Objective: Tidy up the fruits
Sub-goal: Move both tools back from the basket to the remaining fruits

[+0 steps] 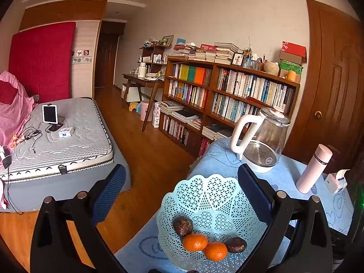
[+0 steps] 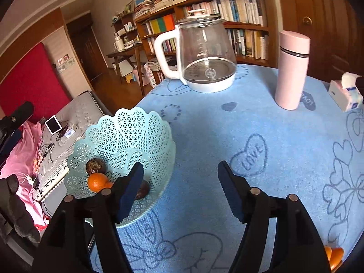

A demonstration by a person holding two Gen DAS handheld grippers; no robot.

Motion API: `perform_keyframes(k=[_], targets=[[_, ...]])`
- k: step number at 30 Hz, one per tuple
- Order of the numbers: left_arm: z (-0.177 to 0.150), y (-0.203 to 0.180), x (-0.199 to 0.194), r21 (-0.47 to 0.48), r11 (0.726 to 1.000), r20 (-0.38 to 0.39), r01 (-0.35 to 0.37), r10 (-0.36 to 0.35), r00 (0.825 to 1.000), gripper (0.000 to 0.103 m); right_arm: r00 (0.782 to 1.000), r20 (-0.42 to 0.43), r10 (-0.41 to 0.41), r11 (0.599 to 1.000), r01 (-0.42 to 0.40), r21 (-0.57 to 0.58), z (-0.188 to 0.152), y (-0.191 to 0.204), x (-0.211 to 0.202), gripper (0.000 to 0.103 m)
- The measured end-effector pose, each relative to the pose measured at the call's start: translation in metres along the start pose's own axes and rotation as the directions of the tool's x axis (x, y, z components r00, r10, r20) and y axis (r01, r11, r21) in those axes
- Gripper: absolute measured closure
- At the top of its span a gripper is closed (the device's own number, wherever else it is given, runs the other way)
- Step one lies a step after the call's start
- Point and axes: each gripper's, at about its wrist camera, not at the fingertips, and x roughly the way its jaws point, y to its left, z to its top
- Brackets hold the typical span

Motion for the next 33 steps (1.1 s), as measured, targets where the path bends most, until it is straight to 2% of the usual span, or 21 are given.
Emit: perform_keyframes(k=[8,14,20,33], targets=[[-0.006,-0.017,-0.006,0.053,0.998,0.002,0.034,-0.034,0.999,0.003,1.000,0.007,-0.027,0.999,0.027,0.040,-0.015,-0.026,-0.017,0.029],[-0.010,-0.030,-0.010,0.079,0.995,-0.003,0.063,-0.063,0.998,0.003,0.997,0.022,-0.072,0.996,0.071,0.057,-0.023,-0.050,-0.038,0.029],[-0.016,-0.044,-0.015,0.104,0.990,-0.019,0.099,-0.097,0.995,0.003,0.989,0.044,-0.141,0.987,0.137,0.085,-0.031,-0.082,-0.071,0.029],[-0.032,-0.079,-0.027,0.197,0.963,-0.046,0.182,-0.176,0.983,0.003,0.970,0.072,-0.234,0.963,0.220,0.158,-0.057,-0.140,-0.127,0.029]])
